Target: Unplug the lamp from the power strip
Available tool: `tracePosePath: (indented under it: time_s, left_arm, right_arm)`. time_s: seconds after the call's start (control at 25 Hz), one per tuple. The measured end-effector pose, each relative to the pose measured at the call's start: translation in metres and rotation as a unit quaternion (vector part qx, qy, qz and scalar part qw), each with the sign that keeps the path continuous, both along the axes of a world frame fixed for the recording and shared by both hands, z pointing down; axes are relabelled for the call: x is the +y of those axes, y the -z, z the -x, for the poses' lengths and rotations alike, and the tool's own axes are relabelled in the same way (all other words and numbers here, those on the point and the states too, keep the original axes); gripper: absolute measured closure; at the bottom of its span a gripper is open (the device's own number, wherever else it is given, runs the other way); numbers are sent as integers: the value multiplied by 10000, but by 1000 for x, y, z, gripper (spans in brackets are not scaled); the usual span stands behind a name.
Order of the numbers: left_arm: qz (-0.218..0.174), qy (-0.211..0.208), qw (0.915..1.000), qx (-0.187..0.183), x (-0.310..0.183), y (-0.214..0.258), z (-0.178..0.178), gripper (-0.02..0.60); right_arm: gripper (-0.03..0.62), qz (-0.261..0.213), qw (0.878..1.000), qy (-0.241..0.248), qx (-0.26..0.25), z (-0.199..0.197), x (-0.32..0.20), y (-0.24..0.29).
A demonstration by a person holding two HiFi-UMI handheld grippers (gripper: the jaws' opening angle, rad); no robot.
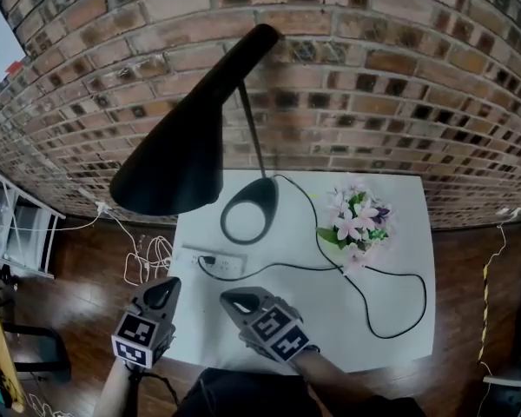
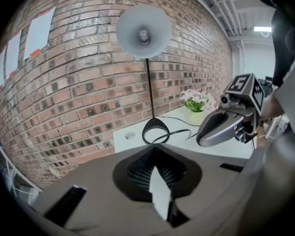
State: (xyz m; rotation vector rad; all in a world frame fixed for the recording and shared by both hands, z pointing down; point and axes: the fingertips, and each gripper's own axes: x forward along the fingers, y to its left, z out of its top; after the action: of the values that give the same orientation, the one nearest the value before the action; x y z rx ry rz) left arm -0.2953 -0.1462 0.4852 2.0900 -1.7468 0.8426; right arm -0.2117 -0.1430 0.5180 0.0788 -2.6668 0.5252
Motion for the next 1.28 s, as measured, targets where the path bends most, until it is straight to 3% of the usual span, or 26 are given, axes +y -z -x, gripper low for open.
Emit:
tracePosePath:
  time_s: [0.12,0.4,0.6,0.8,1.12,1.28]
  left_arm:
    - [71,-257,9991,-328,-11,-11,2,568]
    - [261,-880,9942,-569,-27,-47,6,566]
    - [479,-1378,9885,-395,-41,-76,5,561]
    - [667,-1911,9792,-123,-50,-96,-6,379]
    - [829,-2137,9733,-87,-68,-118,-4,381]
    - [860,-2275,9699,-117,-74,-122,-6,422]
  right_arm:
    - [600,-6,9997,-243,61,4,-10,-8]
    - [600,-58,9973,-603,413,17,-20,-34]
    - [600,196,9925,-977,714,22,-31,-53]
    - [600,162,9891,-1142,913,29,-41,-62]
    - [600,39,9846,-1226,1241,40,-55,-75]
    - [600,10,9841,-1218,1293,45,-60,-77]
